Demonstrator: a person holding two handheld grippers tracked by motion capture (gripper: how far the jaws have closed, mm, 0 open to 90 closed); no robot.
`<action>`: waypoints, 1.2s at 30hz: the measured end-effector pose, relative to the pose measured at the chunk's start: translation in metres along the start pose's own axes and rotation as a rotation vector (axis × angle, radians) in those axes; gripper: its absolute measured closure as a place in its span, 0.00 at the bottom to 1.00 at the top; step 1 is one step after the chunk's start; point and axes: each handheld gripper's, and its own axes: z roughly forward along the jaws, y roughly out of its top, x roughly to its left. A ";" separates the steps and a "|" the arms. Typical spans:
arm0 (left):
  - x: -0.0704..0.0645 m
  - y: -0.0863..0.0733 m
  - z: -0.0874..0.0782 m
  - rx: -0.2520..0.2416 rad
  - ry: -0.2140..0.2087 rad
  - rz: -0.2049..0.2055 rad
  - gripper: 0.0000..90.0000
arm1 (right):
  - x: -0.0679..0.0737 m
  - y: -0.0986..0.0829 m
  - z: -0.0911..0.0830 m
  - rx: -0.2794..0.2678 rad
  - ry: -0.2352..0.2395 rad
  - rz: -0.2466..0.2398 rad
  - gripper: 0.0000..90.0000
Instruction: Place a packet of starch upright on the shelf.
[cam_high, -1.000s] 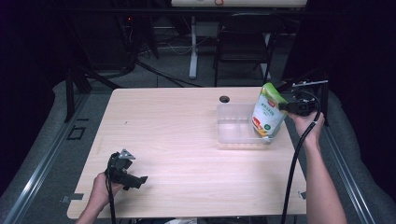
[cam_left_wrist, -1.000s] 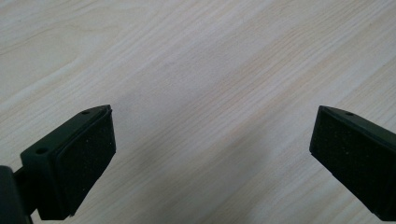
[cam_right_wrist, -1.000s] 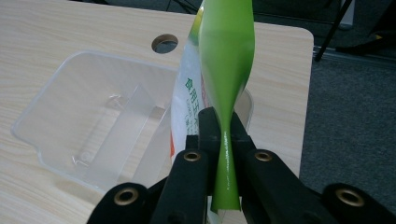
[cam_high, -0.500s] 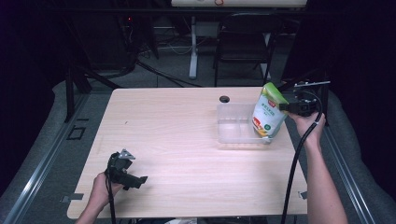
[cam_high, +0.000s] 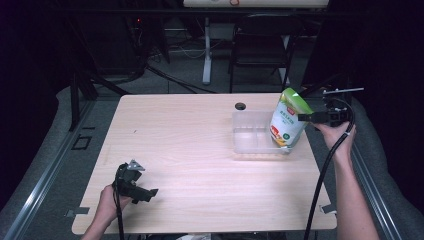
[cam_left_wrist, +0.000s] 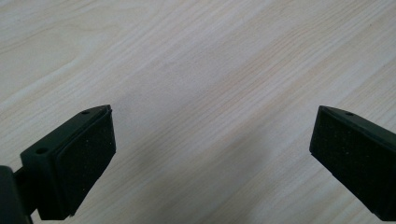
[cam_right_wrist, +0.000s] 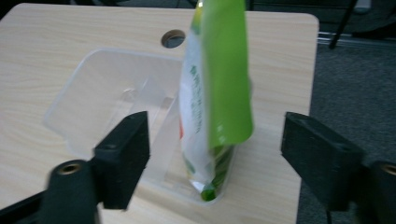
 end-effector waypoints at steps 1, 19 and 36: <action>0.000 0.000 0.000 -0.001 0.000 0.001 0.00 | 0.001 -0.001 -0.002 0.005 0.013 -0.006 0.22; -0.001 0.000 0.000 -0.001 0.001 0.005 0.00 | 0.049 -0.051 -0.024 0.053 0.128 -0.115 0.00; -0.001 0.000 0.001 0.001 0.003 0.004 0.00 | 0.084 -0.109 -0.019 0.081 0.222 -0.173 0.00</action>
